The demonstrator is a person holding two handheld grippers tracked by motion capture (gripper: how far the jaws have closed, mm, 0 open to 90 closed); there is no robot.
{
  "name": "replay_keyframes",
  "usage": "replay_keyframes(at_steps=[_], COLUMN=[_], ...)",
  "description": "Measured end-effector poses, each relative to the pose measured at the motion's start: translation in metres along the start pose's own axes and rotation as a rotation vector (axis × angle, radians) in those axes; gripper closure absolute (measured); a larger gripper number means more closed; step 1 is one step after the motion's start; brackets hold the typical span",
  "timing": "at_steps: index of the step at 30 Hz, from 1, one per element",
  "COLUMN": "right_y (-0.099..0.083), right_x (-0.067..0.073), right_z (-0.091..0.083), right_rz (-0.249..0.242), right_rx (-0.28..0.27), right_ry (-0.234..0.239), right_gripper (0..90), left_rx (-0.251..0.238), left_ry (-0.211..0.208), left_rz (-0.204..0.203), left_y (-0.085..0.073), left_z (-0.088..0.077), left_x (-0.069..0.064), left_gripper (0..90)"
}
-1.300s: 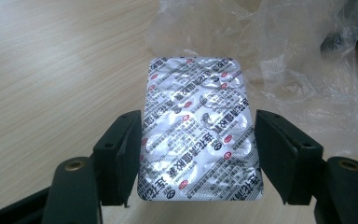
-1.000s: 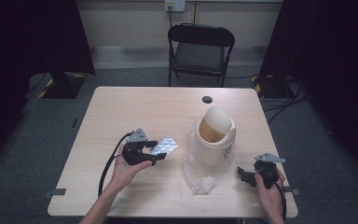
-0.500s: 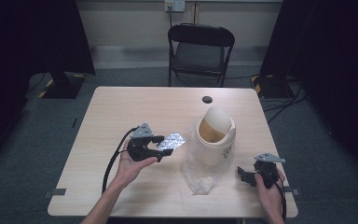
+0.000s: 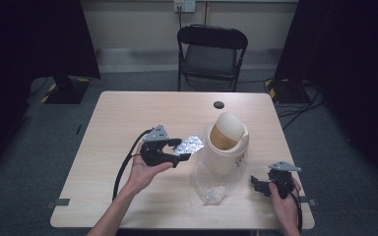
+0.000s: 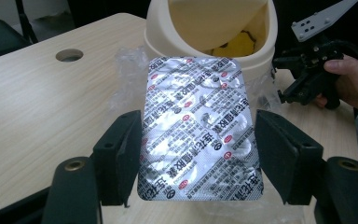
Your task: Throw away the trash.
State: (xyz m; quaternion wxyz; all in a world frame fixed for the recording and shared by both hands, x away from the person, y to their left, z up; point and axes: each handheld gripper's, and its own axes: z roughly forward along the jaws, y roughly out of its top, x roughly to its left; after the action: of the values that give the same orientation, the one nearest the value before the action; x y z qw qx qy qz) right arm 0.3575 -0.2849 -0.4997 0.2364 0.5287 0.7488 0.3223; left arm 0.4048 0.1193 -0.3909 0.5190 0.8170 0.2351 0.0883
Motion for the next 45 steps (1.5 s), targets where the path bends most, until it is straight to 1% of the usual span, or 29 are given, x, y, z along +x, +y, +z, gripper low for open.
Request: replay_keyframes(at_steps=[3,5,11,16,17,19,20,21,23,24,25,26,32,36,39,40,42,43,44,45], right_y=[0.000,0.000,0.000,0.000,0.000,0.000,0.000,0.000,0.000,0.000,0.000,0.000,0.000,0.000,0.000,0.000,0.000,0.000,0.000,0.000], right_x=[0.000,0.000,0.000,0.000,0.000,0.000,0.000,0.000,0.000,0.000,0.000,0.000,0.000,0.000,0.000,0.000,0.000,0.000,0.000,0.000], right_z=[0.000,0.000,0.000,0.000,0.000,0.000,0.000,0.000,0.000,0.000,0.000,0.000,0.000,0.000,0.000,0.000,0.000,0.000,0.000,0.000], right_rz=[0.001,0.000,0.000,0.000,0.000,0.000,0.000,0.000,0.000,0.000,0.000,0.000,0.000,0.000,0.000,0.000,0.000,0.000,0.000,0.001], right_rx=[0.000,0.000,0.000,0.000,0.000,0.000,0.000,0.000,0.000,0.000,0.000,0.000,0.000,0.000,0.000,0.000,0.000,0.000,0.000,0.000], right_ry=[0.000,0.000,0.000,0.000,0.000,0.000,0.000,0.000,0.000,0.000,0.000,0.000,0.000,0.000,0.000,0.000,0.000,0.000,0.000,0.000], right_gripper=[10.8,10.8,10.9,10.8,10.8,10.8,10.8,10.9,10.8,10.8,10.8,10.9,10.8,10.9,10.8,10.8,10.8,10.9,10.8,10.8], left_rx=[0.004,-0.005,0.010,0.025,0.017,0.024,0.030,0.028,0.019,0.025,0.029,0.032,0.033,0.026,0.028,0.026,0.024,0.023,0.025,0.021], left_ry=[-0.007,-0.017,-0.026,-0.033,-0.038,-0.043,-0.042,-0.043,-0.064,-0.062,-0.065,-0.069,-0.067,-0.067,-0.068,-0.068,-0.070,-0.071,-0.069,-0.071], left_rz=[0.007,0.004,0.015,0.032,0.033,0.042,0.057,0.058,0.054,0.053,0.062,0.058,0.060,0.046,0.047,0.055,0.057,0.052,0.058,0.052], left_y=[0.004,0.008,0.015,0.023,0.025,0.029,0.032,0.035,0.039,0.040,0.042,0.043,0.047,0.050,0.051,0.052,0.054,0.054,0.056,0.057], left_z=[0.004,0.008,0.016,0.023,0.025,0.029,0.031,0.034,0.038,0.040,0.043,0.045,0.049,0.050,0.051,0.052,0.052,0.052,0.052,0.053], left_x=[-0.002,-0.003,-0.004,-0.007,-0.008,-0.010,-0.012,-0.013,-0.014,-0.015,-0.015,-0.016,-0.015,-0.012,-0.012,-0.012,-0.012,-0.012,-0.012,-0.013], left_gripper=[34.0,34.0,34.0,34.0,34.0,34.0,34.0,34.0,34.0,34.0,34.0,34.0,33.9,34.0,34.0,34.0,33.9,34.0,34.0,33.9])
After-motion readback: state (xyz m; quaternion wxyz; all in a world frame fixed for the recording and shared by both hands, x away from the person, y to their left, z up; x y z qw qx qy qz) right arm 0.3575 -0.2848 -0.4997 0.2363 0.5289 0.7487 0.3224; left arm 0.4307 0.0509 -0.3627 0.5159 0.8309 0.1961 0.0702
